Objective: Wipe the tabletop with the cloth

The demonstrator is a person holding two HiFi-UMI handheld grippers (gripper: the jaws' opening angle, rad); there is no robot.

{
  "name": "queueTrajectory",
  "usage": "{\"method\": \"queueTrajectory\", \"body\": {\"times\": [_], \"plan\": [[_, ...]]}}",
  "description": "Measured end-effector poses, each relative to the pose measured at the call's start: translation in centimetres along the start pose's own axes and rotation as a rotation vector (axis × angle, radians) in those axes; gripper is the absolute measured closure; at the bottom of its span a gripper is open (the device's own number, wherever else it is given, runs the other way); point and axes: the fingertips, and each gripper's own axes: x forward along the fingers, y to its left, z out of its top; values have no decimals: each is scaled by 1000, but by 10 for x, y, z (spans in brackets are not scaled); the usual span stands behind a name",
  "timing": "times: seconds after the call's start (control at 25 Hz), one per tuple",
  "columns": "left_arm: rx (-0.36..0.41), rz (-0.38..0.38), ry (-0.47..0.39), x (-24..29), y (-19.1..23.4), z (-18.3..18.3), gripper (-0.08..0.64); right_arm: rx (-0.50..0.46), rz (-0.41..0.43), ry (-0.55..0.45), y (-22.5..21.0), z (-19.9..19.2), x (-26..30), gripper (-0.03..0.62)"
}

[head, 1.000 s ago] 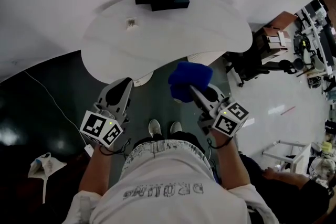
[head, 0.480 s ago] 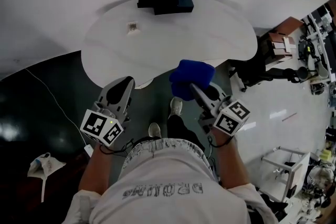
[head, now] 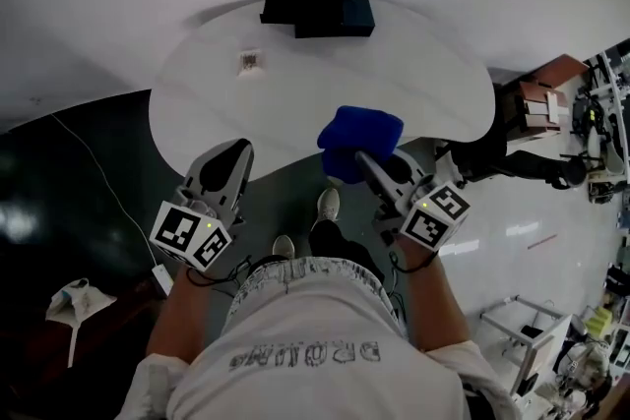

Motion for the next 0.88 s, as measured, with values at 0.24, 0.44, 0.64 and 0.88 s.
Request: {"method": "queueTrajectory", "body": {"times": [0.24,0.44,0.64,0.88], "plan": [[-8,52,8,29,9,-2,532,1,42,23,-30,18,15,520],[0,81,4,56,10,2,532,2,71,38,-55,34,21,520],[-10,116,7,83,13,3,532,9,98,61,-80,48,29,520],[-27,162,16,107,21,-3,532,0,131,97,-107,58,44,520]]}}
